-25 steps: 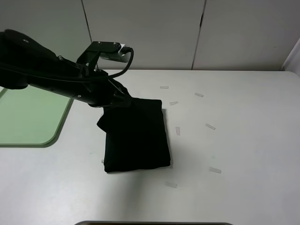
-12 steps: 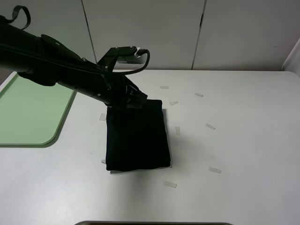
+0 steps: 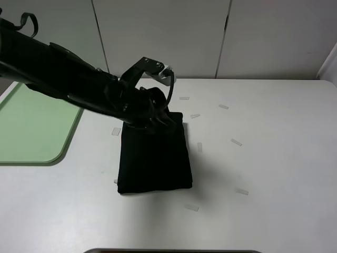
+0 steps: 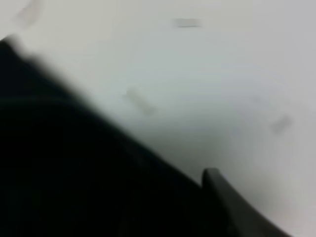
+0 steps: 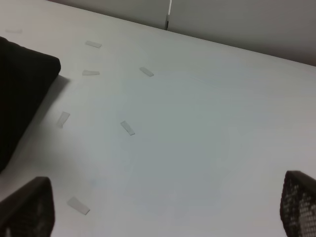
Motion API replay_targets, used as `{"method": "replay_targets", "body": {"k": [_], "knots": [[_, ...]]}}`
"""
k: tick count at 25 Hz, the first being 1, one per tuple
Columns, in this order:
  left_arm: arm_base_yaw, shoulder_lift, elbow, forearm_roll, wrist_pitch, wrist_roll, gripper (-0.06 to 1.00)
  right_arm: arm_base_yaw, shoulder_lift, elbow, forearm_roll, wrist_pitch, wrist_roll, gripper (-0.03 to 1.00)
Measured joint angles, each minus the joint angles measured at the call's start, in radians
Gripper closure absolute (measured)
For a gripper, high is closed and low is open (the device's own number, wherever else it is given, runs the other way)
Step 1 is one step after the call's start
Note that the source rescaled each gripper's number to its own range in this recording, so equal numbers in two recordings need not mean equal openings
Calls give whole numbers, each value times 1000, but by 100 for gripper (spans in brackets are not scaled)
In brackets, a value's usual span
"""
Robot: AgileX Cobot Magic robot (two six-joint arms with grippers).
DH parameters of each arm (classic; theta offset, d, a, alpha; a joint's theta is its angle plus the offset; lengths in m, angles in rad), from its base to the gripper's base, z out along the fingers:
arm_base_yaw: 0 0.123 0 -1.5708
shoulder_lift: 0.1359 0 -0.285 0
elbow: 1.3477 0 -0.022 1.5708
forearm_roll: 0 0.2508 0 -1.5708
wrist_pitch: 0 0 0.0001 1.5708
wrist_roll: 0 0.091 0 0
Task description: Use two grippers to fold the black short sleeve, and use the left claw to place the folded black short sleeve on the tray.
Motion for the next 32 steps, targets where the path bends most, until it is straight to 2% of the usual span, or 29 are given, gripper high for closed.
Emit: {"method": "replay_targets", "body": {"k": [5, 7, 9, 11, 13, 15, 17, 20, 21, 22, 26, 28, 32], "knots": [[-1, 0, 0, -174, 64, 507, 59, 0, 0, 0, 0, 0, 0, -3], [-1, 0, 0, -262, 72, 677, 59, 0, 0, 0, 0, 0, 0, -3], [-1, 0, 0, -340, 80, 806, 59, 0, 0, 0, 0, 0, 0, -3], [-1, 0, 0, -373, 83, 863, 59, 0, 0, 0, 0, 0, 0, -3], [-1, -1, 0, -382, 82, 867, 59, 0, 0, 0, 0, 0, 0, -3], [-1, -16, 0, -382, 58, 821, 59, 0, 0, 0, 0, 0, 0, -3], [-1, -46, 0, -383, 1, 734, 59, 0, 0, 0, 0, 0, 0, -3], [-2, -118, 0, -384, -93, 523, 54, 0, 0, 0, 0, 0, 0, -3], [-2, -118, 0, -384, -93, 523, 54, 0, 0, 0, 0, 0, 0, -3], [-2, -173, 0, -344, -142, 410, 43, 0, 0, 0, 0, 0, 0, -3], [-2, -264, 3, -210, -257, 292, 13, 0, 0, 0, 0, 0, 0, -3], [-2, -297, 22, -152, -320, 264, 6, 0, 0, 0, 0, 0, 0, -3], [-2, -314, 110, -69, -448, 252, 3, 0, 0, 0, 0, 0, 0, -3]]}}
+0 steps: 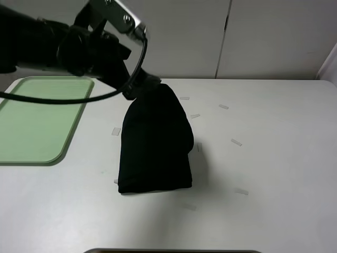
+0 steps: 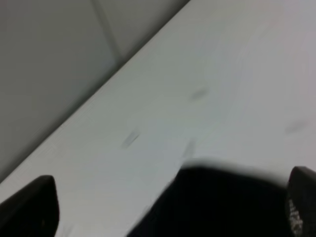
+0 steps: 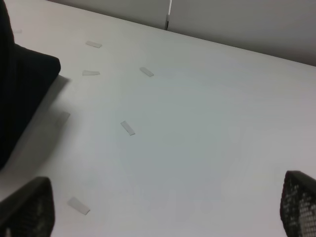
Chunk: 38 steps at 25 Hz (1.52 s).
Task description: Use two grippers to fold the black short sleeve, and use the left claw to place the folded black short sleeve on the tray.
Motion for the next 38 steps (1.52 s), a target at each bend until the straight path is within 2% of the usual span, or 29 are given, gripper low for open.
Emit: {"method": "replay_targets", "body": {"k": [3, 6, 8, 10, 13, 16, 20, 23, 25, 28, 38], "knots": [[0, 12, 69, 42, -106, -9, 2, 0, 0, 0, 0, 0, 0, -3], [0, 33, 93, 61, -211, -100, 2, 0, 0, 0, 0, 0, 0, -3], [0, 49, 93, 118, -259, -238, 2, 0, 0, 0, 0, 0, 0, -3], [0, 68, 93, 218, -303, -405, 2, 0, 0, 0, 0, 0, 0, -3], [0, 108, 93, 437, -361, -714, 2, 0, 0, 0, 0, 0, 0, -3], [1, 171, 93, 724, -430, -1035, 2, 0, 0, 0, 0, 0, 0, -3], [1, 276, 92, 1087, -612, -1470, 2, 0, 0, 0, 0, 0, 0, -3], [1, 371, 91, 1325, -760, -1711, 2, 0, 0, 0, 0, 0, 0, -3], [1, 421, 91, 1404, -825, -1815, 2, 0, 0, 0, 0, 0, 0, -3], [1, 483, 91, 1443, -870, -1877, 2, 0, 0, 0, 0, 0, 0, -3], [1, 620, 76, 1587, -1008, -1888, 3, 0, 0, 0, 0, 0, 0, -3]]}}
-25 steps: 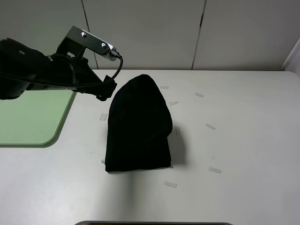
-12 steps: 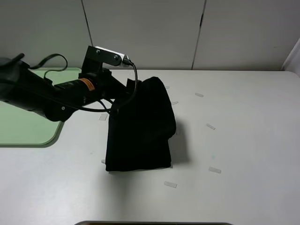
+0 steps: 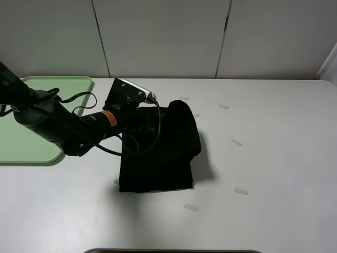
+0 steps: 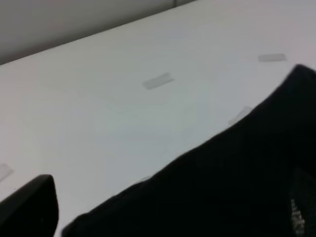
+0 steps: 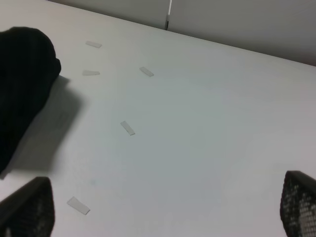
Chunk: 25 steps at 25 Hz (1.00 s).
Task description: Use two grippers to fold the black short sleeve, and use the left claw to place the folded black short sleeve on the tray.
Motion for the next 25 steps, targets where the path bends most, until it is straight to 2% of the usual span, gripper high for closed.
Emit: {"method": "replay_targets", "body": {"k": [8, 19, 22, 25], "knots": [[0, 74, -70, 65, -26, -3, 3, 0, 0, 0, 0, 0, 0, -3], [0, 122, -82, 72, -53, -10, 4, 0, 0, 0, 0, 0, 0, -3], [0, 105, -82, 74, -41, -56, 4, 0, 0, 0, 0, 0, 0, -3], [0, 36, -79, 84, 13, -150, 4, 0, 0, 0, 0, 0, 0, -3]]}}
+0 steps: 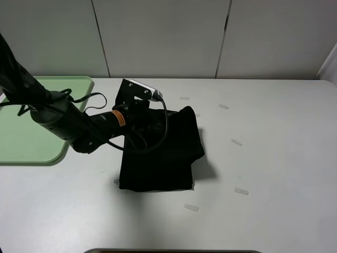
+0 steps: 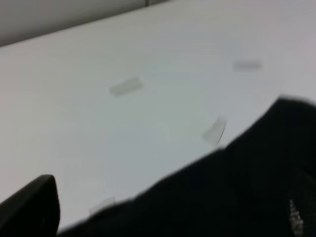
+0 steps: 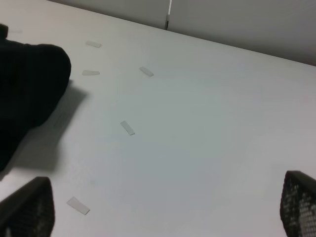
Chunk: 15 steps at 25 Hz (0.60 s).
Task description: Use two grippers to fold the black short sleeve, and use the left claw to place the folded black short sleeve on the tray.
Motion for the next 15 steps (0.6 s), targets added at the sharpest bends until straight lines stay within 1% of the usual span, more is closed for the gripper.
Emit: {"method": "replay_targets", "body": {"k": [2, 4, 6, 8, 11, 13, 15], "knots": [[0, -83, 0, 2, 62, -28, 4, 0, 0, 0, 0, 0, 0, -3], [0, -171, 0, 2, 163, -32, 4, 0, 0, 0, 0, 0, 0, -3], [0, -262, 0, 1, 273, -19, 4, 0, 0, 0, 0, 0, 0, -3], [0, -336, 1, -17, 396, 19, 4, 0, 0, 0, 0, 0, 0, -3], [0, -435, 1, -71, 581, 107, 4, 0, 0, 0, 0, 0, 0, -3], [0, -496, -5, -132, 705, 170, 4, 0, 0, 0, 0, 0, 0, -3], [0, -543, -18, -204, 851, 224, 4, 0, 0, 0, 0, 0, 0, -3]]}}
